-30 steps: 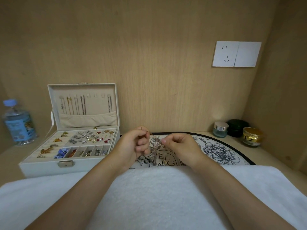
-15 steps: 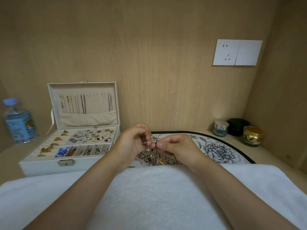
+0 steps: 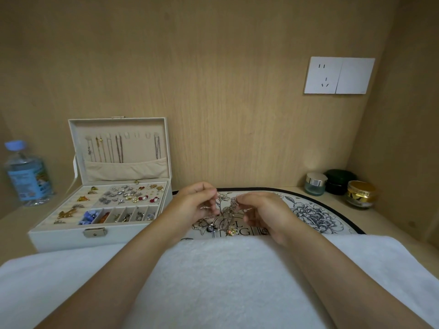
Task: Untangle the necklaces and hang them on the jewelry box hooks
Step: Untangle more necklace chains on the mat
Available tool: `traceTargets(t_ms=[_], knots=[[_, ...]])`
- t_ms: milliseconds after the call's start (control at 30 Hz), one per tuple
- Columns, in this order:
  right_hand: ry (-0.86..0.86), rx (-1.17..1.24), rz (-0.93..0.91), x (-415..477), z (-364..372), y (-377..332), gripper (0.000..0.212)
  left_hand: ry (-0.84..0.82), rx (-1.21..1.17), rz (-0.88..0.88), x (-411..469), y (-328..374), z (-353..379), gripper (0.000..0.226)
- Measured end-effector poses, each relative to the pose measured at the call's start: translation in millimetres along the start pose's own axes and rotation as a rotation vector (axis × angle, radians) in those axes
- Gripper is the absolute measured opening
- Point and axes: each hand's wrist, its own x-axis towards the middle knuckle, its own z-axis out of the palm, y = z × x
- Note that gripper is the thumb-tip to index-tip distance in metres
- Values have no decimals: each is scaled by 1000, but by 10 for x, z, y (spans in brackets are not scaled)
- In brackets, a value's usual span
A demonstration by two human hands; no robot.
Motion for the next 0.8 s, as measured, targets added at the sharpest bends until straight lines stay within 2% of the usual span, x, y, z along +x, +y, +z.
traceTargets(t_ms=[100,167,233,300,367,433,533,633,733,800], knots=[[74,-166,-25,-13,20,-9,12,-2,-216,36,33,-11,24,29],[84,-147,-8,-16,26,-15,12,13,-244,9,46,-38,22,27],[52,-50,20,-15,8,-20,13,97,-110,-21,64,-81,-5,24],[0,29,32,-13,-9,-20,13,164,230,-30,63,-139,-47,29],[-54,55,2,-10,-3,-8,10,142,478,-47,32,-170,-34,35],[-126,33,-46,-16,27,6,8,95,519,-24,-6,-187,17,32],[-193,-20,-84,-36,67,12,13,1,492,82,-36,-173,90,13],[-171,-80,-112,-42,70,13,15,35,450,99,-15,-150,101,8],[-140,-77,-88,-30,87,18,22,1,493,57,-5,-159,49,15],[-102,-72,-82,-19,91,16,18,-3,565,40,-6,-166,10,19]])
